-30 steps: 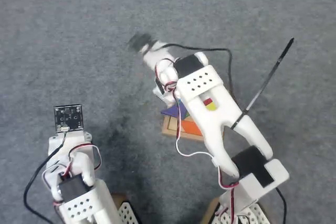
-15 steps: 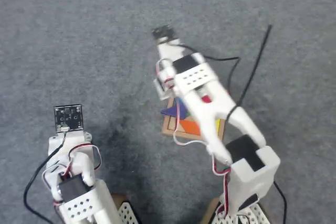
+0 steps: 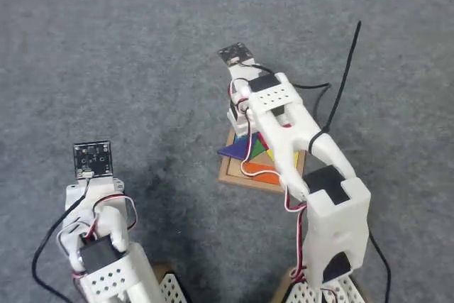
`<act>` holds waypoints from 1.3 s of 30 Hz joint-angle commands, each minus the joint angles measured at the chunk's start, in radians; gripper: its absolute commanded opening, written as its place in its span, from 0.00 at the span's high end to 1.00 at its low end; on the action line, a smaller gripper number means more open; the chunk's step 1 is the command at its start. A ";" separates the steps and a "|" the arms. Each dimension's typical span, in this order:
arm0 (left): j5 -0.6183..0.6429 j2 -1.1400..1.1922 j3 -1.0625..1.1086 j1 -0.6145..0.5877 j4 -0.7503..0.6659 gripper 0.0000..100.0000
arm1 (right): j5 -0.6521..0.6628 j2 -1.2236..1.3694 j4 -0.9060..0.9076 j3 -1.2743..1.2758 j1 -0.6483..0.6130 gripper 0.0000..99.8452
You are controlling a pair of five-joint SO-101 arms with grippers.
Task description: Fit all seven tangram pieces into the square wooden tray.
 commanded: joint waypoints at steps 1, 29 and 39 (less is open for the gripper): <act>-0.014 -0.014 -0.008 0.005 0.002 0.98 | 0.015 -0.021 0.028 0.011 0.016 0.99; -0.014 -0.014 -0.008 0.005 0.002 0.98 | 0.015 -0.469 -0.168 0.431 -0.090 0.99; -0.014 -0.014 -0.008 0.005 0.002 0.98 | 0.008 -0.344 -0.125 0.437 -0.096 0.99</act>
